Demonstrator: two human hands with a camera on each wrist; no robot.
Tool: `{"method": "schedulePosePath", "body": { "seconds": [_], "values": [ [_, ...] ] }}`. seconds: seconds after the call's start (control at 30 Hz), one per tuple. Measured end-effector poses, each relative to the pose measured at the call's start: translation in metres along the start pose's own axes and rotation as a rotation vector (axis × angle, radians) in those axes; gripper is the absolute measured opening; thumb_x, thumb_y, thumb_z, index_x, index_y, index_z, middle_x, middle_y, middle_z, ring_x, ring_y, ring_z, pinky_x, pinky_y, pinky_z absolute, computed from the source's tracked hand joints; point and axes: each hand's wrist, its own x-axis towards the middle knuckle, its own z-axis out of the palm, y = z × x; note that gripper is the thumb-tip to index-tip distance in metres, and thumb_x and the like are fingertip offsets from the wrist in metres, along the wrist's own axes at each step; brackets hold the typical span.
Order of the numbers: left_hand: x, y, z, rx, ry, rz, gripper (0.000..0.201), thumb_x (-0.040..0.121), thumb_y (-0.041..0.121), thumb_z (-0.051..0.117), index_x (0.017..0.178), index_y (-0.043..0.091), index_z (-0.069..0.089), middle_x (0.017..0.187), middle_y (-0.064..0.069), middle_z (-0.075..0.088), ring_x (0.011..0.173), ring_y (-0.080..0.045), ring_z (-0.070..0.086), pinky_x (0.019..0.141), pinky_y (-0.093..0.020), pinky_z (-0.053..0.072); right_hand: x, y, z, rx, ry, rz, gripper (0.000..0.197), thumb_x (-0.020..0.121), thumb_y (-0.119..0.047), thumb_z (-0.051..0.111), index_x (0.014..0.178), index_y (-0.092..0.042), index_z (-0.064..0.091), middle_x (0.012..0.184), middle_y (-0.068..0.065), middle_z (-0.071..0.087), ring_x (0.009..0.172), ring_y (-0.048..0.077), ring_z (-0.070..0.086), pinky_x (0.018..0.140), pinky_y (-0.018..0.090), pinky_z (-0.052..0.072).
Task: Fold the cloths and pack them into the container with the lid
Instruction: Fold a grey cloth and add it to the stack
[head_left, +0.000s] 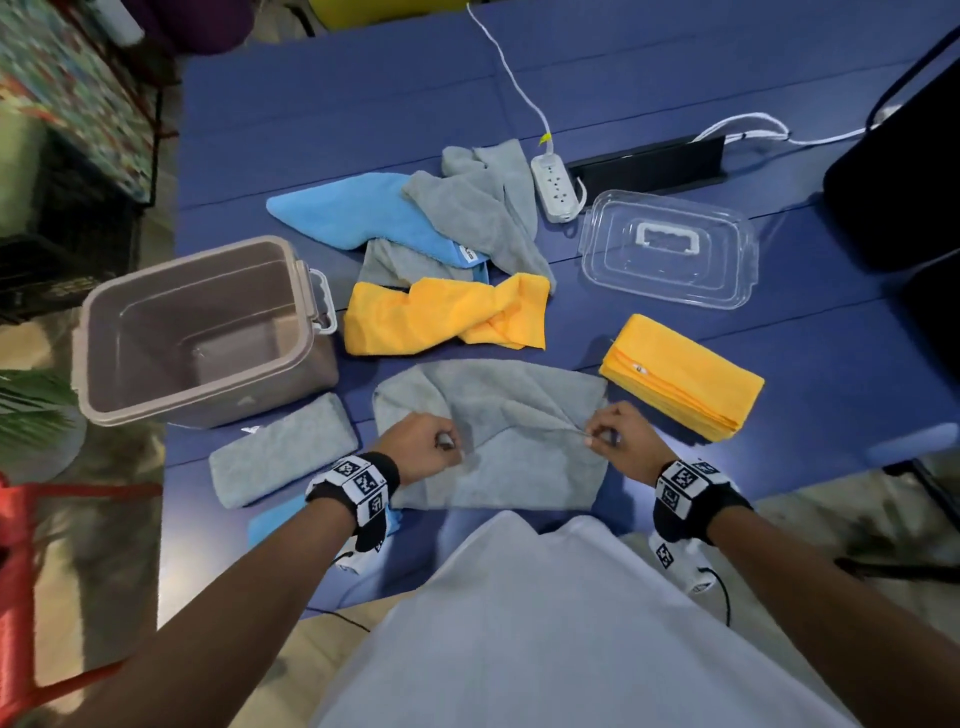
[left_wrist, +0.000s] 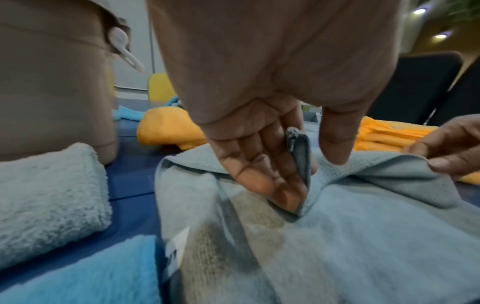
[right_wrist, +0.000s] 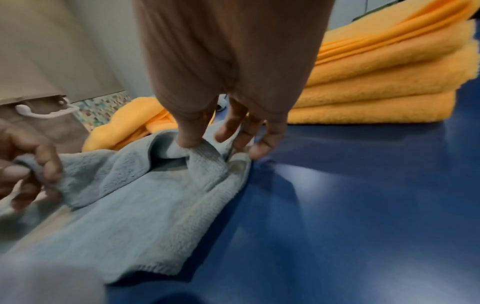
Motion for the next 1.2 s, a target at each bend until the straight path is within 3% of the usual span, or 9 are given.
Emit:
{"method": "schedulePosePath", "body": {
  "seconds": [0.1, 0.17, 0.27, 0.37, 0.6, 0.73, 0.93, 1.07, 1.2],
  "values": [
    [0.007, 0.003, 0.011, 0.163, -0.026, 0.000, 0.019, 0.078, 0.041, 0.063, 0.074, 0.022, 0.064, 0.082, 0.001, 0.069, 0.081, -0.020, 0.063, 0.071, -0.031, 0.052, 0.003, 0.009, 0.005, 0.048, 0.118, 0.153, 0.003, 0.091, -0.012, 0.060, 0.094, -0.010, 0.061, 0.107, 0.014, 0.046, 0.098, 0.022, 0.043, 0.091, 0.026, 0.037],
    [0.011, 0.011, 0.016, 0.216, -0.010, 0.035, 0.023, 0.079, 0.043, 0.060, 0.074, 0.020, 0.060, 0.079, -0.001, 0.066, 0.080, -0.025, 0.062, 0.069, -0.036, 0.052, 0.006, 0.006, 0.007, 0.204, 0.137, 0.249, 0.012, 0.091, -0.020, 0.061, 0.080, -0.023, 0.056, 0.089, 0.011, 0.052, 0.086, 0.022, 0.050, 0.073, 0.033, 0.045],
    [0.018, 0.032, 0.016, 0.297, 0.115, 0.160, 0.022, 0.090, 0.040, 0.053, 0.093, 0.022, 0.065, 0.084, -0.003, 0.067, 0.085, -0.027, 0.061, 0.069, -0.034, 0.048, 0.008, -0.022, 0.002, 0.563, 0.033, 0.422, 0.020, 0.092, -0.018, 0.063, 0.075, -0.020, 0.052, 0.066, -0.001, 0.049, 0.059, 0.011, 0.049, 0.052, 0.023, 0.039],
    [0.030, 0.061, 0.008, 0.523, 0.280, 0.350, 0.025, 0.093, 0.038, 0.049, 0.080, 0.019, 0.060, 0.080, -0.007, 0.066, 0.092, -0.027, 0.055, 0.076, -0.037, 0.041, 0.015, -0.046, 0.000, 0.697, -0.021, 0.359, 0.018, 0.089, -0.005, 0.065, 0.074, -0.007, 0.055, 0.057, -0.006, 0.048, 0.045, -0.004, 0.044, 0.045, 0.011, 0.032],
    [0.053, 0.112, -0.001, 0.706, 0.284, 0.542, 0.047, 0.063, 0.034, 0.073, 0.099, 0.009, 0.057, 0.088, -0.012, 0.062, 0.097, -0.032, 0.051, 0.084, -0.037, 0.030, 0.029, -0.069, -0.006, 0.446, -0.027, 0.090, 0.016, 0.085, -0.019, 0.072, 0.076, -0.010, 0.061, 0.075, 0.001, 0.058, 0.072, 0.010, 0.052, 0.069, 0.026, 0.041],
    [0.060, 0.117, -0.004, 0.694, 0.284, 0.547, 0.025, 0.082, 0.031, 0.059, 0.099, 0.013, 0.059, 0.093, -0.008, 0.063, 0.104, -0.029, 0.047, 0.085, -0.036, 0.029, 0.024, -0.065, -0.018, 0.388, -0.011, 0.091, 0.023, 0.080, -0.039, 0.069, 0.078, -0.017, 0.062, 0.078, 0.005, 0.063, 0.073, 0.024, 0.058, 0.071, 0.035, 0.045],
    [0.068, 0.109, -0.006, 0.556, 0.319, 0.471, 0.025, 0.094, 0.036, 0.050, 0.087, 0.013, 0.059, 0.091, -0.007, 0.065, 0.100, -0.027, 0.049, 0.082, -0.038, 0.033, 0.003, -0.048, -0.023, 0.746, -0.071, 0.116, 0.012, 0.093, -0.006, 0.059, 0.092, -0.015, 0.052, 0.068, -0.003, 0.050, 0.058, 0.007, 0.044, 0.059, 0.022, 0.036],
    [0.067, 0.107, -0.003, 0.495, 0.336, 0.473, 0.023, 0.092, 0.031, 0.052, 0.082, 0.013, 0.062, 0.082, -0.008, 0.066, 0.091, -0.029, 0.053, 0.075, -0.039, 0.036, -0.011, -0.030, -0.015, 0.653, -0.235, 0.183, 0.057, 0.081, 0.009, 0.066, 0.123, -0.016, 0.039, 0.082, 0.010, 0.060, 0.074, 0.018, 0.059, 0.076, 0.032, 0.051],
    [0.065, 0.104, 0.000, 0.454, 0.357, 0.465, 0.026, 0.088, 0.028, 0.056, 0.073, 0.009, 0.064, 0.072, -0.010, 0.063, 0.082, -0.030, 0.052, 0.069, -0.037, 0.037, -0.018, -0.022, -0.009, 0.538, -0.237, 0.197, 0.094, 0.078, -0.004, 0.077, 0.148, -0.025, 0.018, 0.097, 0.009, 0.064, 0.082, 0.018, 0.061, 0.084, 0.026, 0.050]
  ]
}}
